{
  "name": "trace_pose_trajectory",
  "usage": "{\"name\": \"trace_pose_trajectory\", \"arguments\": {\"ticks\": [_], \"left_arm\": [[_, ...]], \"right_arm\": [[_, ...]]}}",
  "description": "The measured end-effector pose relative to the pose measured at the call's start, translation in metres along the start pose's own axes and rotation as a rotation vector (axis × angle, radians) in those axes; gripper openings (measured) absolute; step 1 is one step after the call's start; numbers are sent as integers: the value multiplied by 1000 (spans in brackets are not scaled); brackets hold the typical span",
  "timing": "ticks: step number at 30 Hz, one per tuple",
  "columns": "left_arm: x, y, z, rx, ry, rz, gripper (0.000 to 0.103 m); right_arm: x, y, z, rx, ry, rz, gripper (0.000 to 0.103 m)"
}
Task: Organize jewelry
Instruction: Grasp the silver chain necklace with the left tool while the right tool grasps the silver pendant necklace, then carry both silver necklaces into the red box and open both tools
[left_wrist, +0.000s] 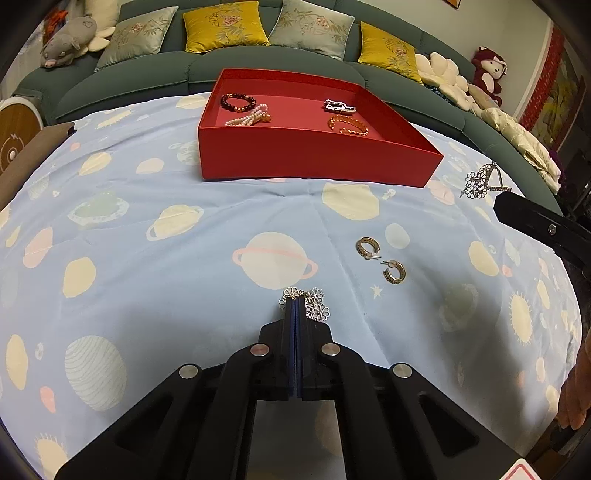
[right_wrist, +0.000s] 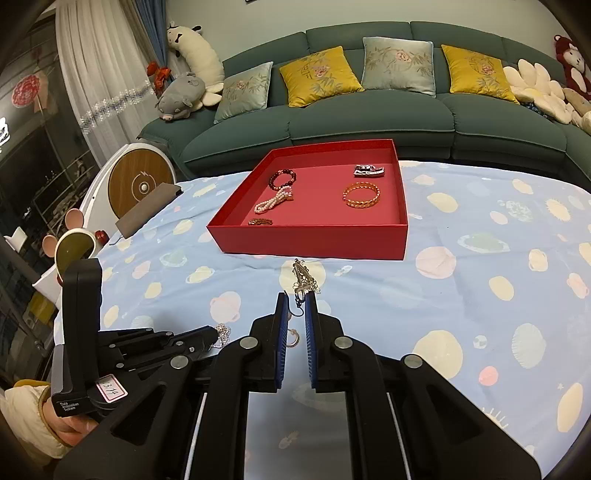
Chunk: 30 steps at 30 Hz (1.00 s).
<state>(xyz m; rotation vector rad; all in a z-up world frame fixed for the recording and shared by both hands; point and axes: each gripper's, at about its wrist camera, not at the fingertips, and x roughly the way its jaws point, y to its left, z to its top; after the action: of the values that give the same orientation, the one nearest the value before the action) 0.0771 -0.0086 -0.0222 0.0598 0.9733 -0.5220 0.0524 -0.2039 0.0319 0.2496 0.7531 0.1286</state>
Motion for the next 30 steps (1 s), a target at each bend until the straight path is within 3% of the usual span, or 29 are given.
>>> {"name": "trace_pose_trajectory", "arguments": {"ticks": [12,16,21,25,28,30], "left_arm": [[-23,-13,13,-2,-44,-41,0],[-14,-11,3,-14,-32,4,26],[1,-17,-4,47,-19,81,31],[6,-22,-5,80,-34,116,30],[7,-24,-6,98,-37,122,17],[7,-23,-5,92,-28,107,16]], "right_arm": [[-10,-3,8,11,-32,-1,9],[-9,-3,7,11,-25,-3,9],[-8,-5,5,13,-16,-4,9],[-8,-3,4,11,-14,0,9],[-7,-3,4,13,-12,0,9],[-7,-3,3,13,-11,0,9]]}}
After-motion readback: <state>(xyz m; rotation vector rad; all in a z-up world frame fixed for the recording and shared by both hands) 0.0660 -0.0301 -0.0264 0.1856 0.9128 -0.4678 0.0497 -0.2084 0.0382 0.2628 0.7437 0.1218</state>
